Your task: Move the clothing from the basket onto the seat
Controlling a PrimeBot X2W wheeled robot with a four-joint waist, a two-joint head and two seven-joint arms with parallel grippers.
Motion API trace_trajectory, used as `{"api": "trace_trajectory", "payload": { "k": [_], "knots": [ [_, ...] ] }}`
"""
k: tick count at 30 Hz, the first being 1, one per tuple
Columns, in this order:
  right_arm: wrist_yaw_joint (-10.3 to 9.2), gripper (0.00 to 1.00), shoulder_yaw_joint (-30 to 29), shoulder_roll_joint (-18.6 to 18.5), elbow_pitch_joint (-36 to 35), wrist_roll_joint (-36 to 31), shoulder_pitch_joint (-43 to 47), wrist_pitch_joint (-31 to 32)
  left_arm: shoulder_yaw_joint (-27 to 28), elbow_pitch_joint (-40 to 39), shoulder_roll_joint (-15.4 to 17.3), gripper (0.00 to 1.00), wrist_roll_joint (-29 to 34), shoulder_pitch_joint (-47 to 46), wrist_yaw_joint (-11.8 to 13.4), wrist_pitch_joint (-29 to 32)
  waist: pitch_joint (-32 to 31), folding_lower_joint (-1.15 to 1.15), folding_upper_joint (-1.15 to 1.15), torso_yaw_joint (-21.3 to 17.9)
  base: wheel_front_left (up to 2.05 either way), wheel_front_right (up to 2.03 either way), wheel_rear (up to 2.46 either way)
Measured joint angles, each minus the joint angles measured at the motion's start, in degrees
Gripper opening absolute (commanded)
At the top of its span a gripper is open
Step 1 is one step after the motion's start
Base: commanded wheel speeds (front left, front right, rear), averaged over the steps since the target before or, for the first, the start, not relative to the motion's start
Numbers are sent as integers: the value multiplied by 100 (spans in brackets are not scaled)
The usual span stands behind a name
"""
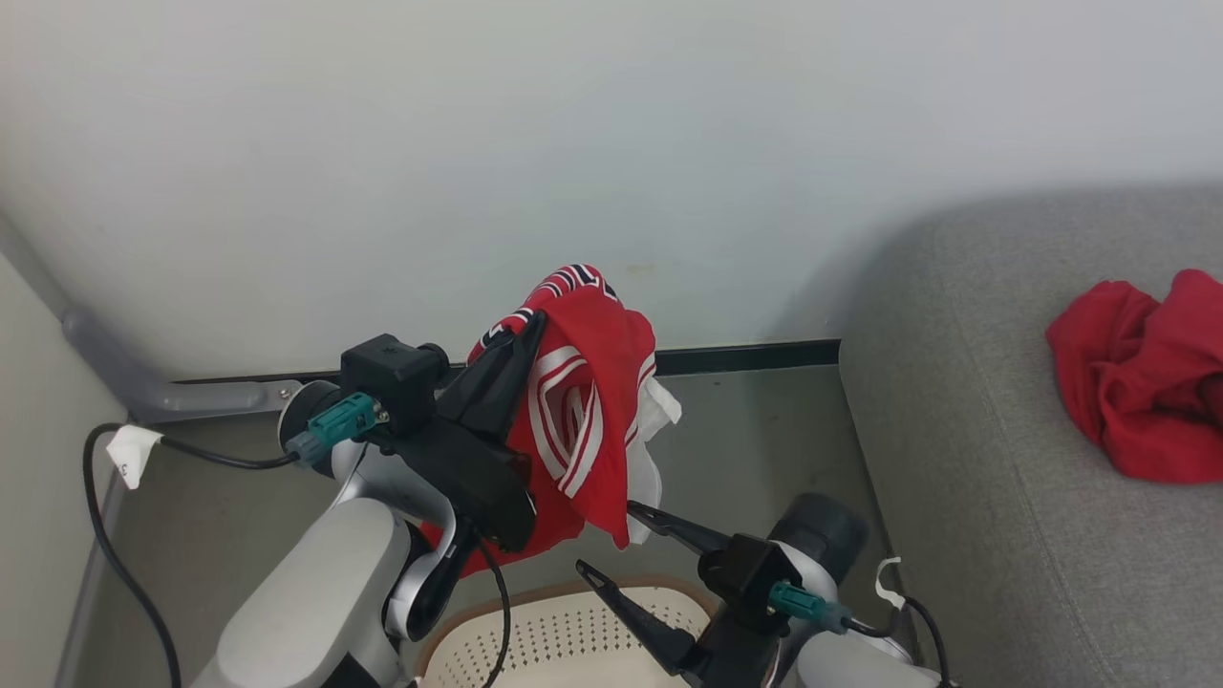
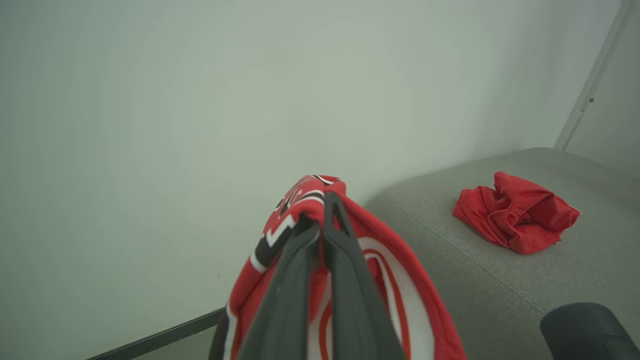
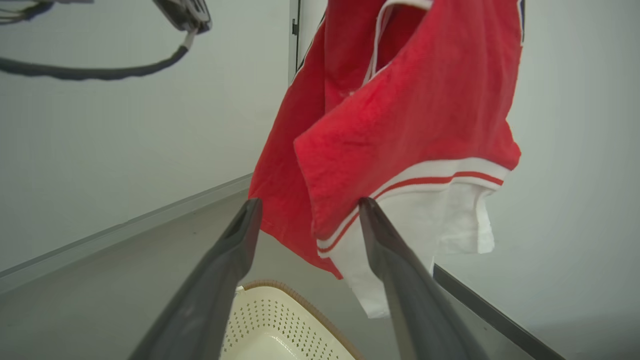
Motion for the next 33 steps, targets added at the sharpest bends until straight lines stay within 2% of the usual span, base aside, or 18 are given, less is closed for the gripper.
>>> {"api": "trace_trajectory", "payload": {
  "k": [6, 11, 12, 13, 14, 15, 16, 24, 30, 31, 33],
  "knots": [
    [1, 100, 78, 279, 502, -1, -375, 0, -24, 96, -44, 0, 7, -1, -4, -1, 28, 0, 0, 107, 0, 0, 0],
    [1, 98, 70, 301, 750, 2, -607, 0, -31, 134, -53, 0, 7, -1, -10, -4, 37, -1, 0, 121, 0, 0, 0],
    [1, 66, 57, 311, 784, 5, -630, 0, -31, 144, -55, 0, 7, -1, -26, -10, 38, 0, 0, 121, 0, 0, 0],
    [1, 40, 52, 320, 824, 7, -652, 0, -32, 154, -55, 0, 7, -1, -51, -11, 39, -1, 0, 120, 0, 0, 0],
    [1, 33, 44, 326, 861, 8, -677, 0, -32, 159, -60, 0, 7, -1, -51, -12, 41, -1, 0, 118, 0, 0, 0],
    [1, 14, 23, 326, 880, 11, -701, 0, -34, 166, -65, 0, 7, -1, -51, -24, 42, -1, 0, 116, 0, 0, 0],
    [1, 0, -9, 327, 888, 26, -711, 0, -36, 172, -67, 0, 7, 0, -51, -41, 43, 0, 0, 113, 0, 0, 0],
    [2, 0, -389, 287, 899, 253, -701, 0, -41, 244, -64, 0, 5, 40, -57, -115, 34, 0, 0, 56, 0, 0, 0],
    [1, 0, -932, -146, 591, 352, -666, 0, -34, 269, -65, 0, -25, 185, -103, -235, -7, -1, 0, -24, 0, 0, 0],
    [-1, 0, -1026, -234, 503, 353, -653, 0, -29, 270, -65, 9, -43, 237, -107, -267, -20, 0, 0, -44, 0, 0, 0],
    [-45, 0, -1190, -415, 338, 350, -598, 0, -30, 270, -65, 43, -70, 331, -110, -319, -52, 0, 0, -90, 0, 0, 0]
  ]
}}
